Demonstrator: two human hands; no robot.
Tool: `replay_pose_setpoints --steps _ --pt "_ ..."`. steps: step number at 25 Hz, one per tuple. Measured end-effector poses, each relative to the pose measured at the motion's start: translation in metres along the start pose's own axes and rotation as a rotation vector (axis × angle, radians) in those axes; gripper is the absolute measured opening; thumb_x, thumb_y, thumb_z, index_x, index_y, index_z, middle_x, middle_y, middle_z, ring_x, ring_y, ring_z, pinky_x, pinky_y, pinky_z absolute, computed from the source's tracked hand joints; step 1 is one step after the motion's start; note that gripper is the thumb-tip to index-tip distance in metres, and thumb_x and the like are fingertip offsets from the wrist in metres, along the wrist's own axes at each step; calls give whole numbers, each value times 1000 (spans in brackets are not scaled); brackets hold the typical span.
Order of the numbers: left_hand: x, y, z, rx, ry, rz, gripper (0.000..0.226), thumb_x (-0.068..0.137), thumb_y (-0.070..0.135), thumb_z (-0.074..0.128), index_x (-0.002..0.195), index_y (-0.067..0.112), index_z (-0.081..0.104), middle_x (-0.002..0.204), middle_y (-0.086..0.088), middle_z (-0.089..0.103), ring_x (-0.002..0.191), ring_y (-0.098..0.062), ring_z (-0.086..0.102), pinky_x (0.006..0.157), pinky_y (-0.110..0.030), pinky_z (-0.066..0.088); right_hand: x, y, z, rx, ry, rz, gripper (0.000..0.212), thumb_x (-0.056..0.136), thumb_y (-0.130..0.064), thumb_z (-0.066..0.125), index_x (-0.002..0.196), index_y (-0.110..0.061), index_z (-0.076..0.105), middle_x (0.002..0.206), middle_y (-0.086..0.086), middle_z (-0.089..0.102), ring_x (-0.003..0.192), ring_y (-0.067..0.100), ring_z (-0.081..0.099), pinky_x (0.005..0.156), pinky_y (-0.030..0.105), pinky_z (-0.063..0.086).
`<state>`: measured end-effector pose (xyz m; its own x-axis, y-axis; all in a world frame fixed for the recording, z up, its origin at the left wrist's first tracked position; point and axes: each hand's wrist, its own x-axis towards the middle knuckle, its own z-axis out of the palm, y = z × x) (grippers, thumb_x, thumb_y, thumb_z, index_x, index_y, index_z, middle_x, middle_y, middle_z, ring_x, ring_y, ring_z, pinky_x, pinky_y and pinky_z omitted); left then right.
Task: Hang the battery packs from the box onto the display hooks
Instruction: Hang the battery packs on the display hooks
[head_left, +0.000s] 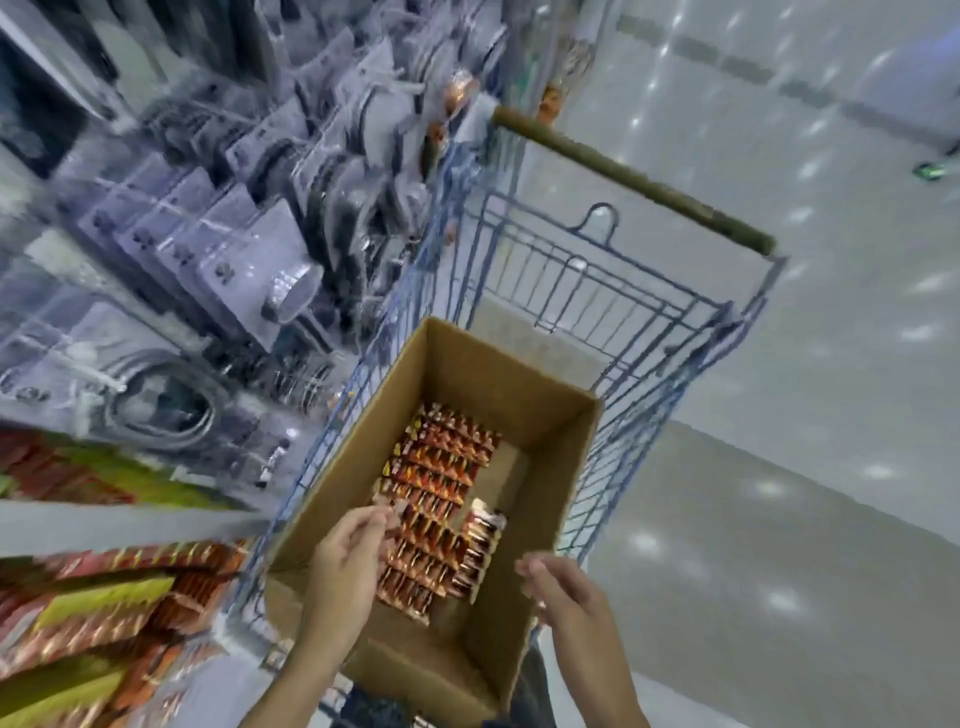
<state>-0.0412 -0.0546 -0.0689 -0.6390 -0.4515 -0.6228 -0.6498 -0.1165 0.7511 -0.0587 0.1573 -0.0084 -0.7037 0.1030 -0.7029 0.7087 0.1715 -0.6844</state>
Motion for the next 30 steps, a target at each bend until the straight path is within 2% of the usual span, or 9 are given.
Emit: replay_pose_setpoints --steps 2,7,10,14,16,18,22,26,30 --pt "14 -12 22 -8 55 -93 18 106 24 56 104 28 73 104 3 77 99 -24 72 90 -45 56 35 -21 -2 -75 -97 1 18 102 -28 60 94 -21 75 85 -15 75 92 7 67 77 25 45" --pt "77 -42 86 4 212 -316 18 104 26 55 115 22 69 111 -3 72 102 -24 67 86 -36 50 131 -54 5 -304 -298 -58 16 102 -32 58 97 -32 74 94 -23 73 94 -5 66 85 24 47" --pt "133 -74 124 11 342 -607 47 105 29 57 146 7 53 145 -13 58 132 -33 56 109 -43 45 172 -55 13 -394 -375 -65 16 102 -34 57 101 -33 73 99 -23 72 98 -5 65 96 29 50" --pt "184 -122 156 -82 431 -914 69 103 34 62 156 1 34 154 -21 46 136 -38 53 108 -44 48 203 -58 17 -432 -405 -39 17 100 -30 59 104 -27 75 102 -14 76 101 3 70 98 35 53" --pt "203 -139 165 -51 486 -982 93 96 40 70 160 -1 17 162 -24 31 144 -41 43 113 -47 42 215 -57 17 -441 -403 -25 16 98 -29 61 101 -26 77 102 -11 77 101 6 71 98 38 53" --pt "214 -147 172 -67 548 -997 102 90 34 78 160 2 10 164 -24 24 147 -41 38 116 -50 38 223 -55 17 -464 -390 -3 17 97 -30 61 99 -26 78 104 -10 78 102 8 71 99 39 52" --pt "207 -151 181 -30 572 -866 66 92 19 74 147 7 39 149 -20 49 132 -36 54 110 -47 48 229 -51 20 -542 -405 25 17 97 -31 61 102 -25 76 104 -12 77 102 8 71 100 40 52" --pt "172 -121 165 -125 605 -776 56 98 12 66 150 14 42 145 -14 52 138 -34 51 112 -43 43 226 -54 33 -579 -464 48 15 98 -34 62 104 -29 75 103 -14 76 104 6 69 98 34 50" --pt "92 -96 129 -361 633 -674 33 101 24 65 133 23 58 128 -1 68 115 -23 67 92 -36 52 243 -31 78 -748 -563 68 17 101 -25 61 117 -26 67 114 -11 68 113 8 61 95 28 43"
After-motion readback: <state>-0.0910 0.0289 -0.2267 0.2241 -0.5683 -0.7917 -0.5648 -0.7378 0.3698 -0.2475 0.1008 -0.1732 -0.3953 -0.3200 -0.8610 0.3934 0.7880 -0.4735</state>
